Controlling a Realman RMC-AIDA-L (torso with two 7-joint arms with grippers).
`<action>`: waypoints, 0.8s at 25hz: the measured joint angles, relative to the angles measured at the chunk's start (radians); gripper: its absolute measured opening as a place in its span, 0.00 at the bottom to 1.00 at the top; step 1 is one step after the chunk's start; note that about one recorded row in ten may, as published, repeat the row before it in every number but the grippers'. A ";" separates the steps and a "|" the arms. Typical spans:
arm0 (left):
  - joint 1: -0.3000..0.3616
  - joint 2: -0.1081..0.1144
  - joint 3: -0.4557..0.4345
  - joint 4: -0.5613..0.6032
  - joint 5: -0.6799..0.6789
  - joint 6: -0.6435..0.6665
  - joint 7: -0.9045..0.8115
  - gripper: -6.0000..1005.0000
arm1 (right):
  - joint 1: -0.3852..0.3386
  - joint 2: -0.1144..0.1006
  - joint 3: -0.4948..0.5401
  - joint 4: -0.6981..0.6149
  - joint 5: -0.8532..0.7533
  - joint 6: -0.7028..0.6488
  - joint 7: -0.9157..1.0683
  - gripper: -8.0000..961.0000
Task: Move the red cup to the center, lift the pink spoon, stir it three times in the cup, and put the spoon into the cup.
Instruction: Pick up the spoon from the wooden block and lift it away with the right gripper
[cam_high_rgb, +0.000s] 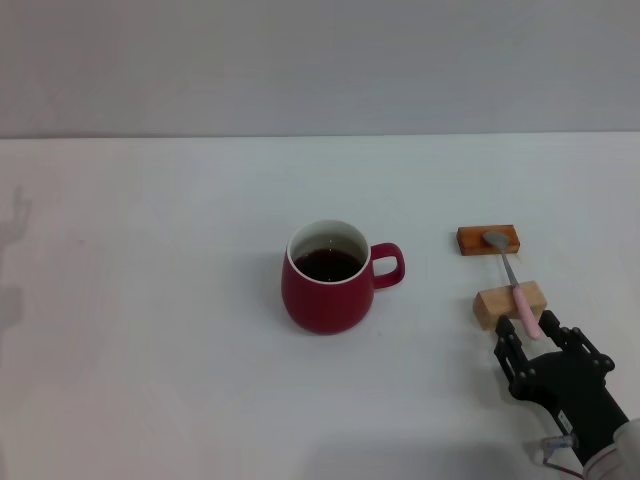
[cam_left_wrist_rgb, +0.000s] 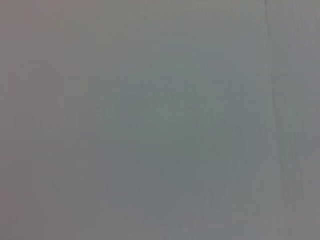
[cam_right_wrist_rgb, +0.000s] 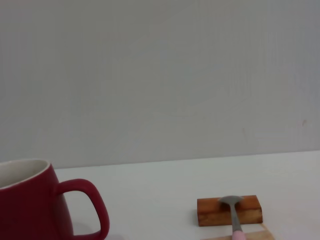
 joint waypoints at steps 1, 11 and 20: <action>0.000 0.000 0.000 0.000 0.000 0.000 0.000 0.84 | 0.002 0.000 0.000 0.000 0.000 0.000 0.000 0.55; 0.003 0.000 -0.002 0.000 0.000 0.000 0.000 0.84 | 0.007 -0.007 0.010 0.009 -0.002 0.004 -0.001 0.54; 0.004 0.000 -0.002 0.000 0.000 0.000 0.000 0.84 | 0.007 -0.008 0.014 0.008 -0.003 0.004 -0.003 0.54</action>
